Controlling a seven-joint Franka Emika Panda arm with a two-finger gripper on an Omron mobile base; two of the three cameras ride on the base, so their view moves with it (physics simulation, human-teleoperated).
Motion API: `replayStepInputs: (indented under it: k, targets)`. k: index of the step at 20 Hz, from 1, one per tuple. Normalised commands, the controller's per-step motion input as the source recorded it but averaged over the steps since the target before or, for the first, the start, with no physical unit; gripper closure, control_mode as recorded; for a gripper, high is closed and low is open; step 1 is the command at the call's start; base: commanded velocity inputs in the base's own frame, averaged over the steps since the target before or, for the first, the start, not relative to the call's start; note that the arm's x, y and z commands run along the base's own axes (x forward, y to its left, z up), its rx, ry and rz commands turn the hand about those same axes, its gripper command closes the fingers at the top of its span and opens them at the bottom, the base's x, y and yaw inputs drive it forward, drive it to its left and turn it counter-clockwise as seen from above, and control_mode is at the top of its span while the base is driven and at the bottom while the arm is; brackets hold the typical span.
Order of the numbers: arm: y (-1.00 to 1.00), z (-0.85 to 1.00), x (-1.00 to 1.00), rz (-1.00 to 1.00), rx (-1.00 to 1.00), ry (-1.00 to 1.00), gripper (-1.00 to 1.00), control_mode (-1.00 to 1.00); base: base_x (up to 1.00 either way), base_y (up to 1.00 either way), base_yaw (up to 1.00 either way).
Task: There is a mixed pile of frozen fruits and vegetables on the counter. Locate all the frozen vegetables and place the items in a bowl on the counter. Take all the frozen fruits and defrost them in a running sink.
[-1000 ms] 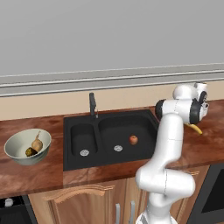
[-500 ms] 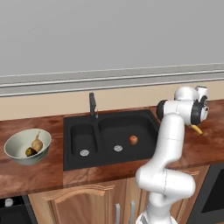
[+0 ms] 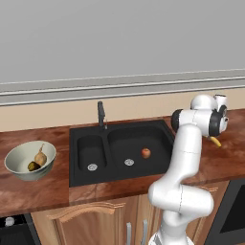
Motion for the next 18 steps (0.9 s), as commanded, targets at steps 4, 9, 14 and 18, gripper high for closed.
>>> replayStepInputs:
  k: [4, 9, 14, 18]
  targets:
    - [0.09, -0.30, -0.16, -0.04, 0.02, -0.02, 1.00, -1.00, 0.00, 0.00, 0.00]
    - [0.19, -0.11, -0.08, -0.03, 0.01, 0.00, 1.00, -1.00, 0.00, 0.00, 0.00]
    - [0.40, 0.67, -0.01, -0.06, 0.00, -0.02, 1.00, -1.00, 0.00, 0.00, 0.00]
    - [0.66, 0.87, -0.01, -0.02, -0.04, 0.02, 1.00, -1.00, 0.00, 0.00, 0.00]
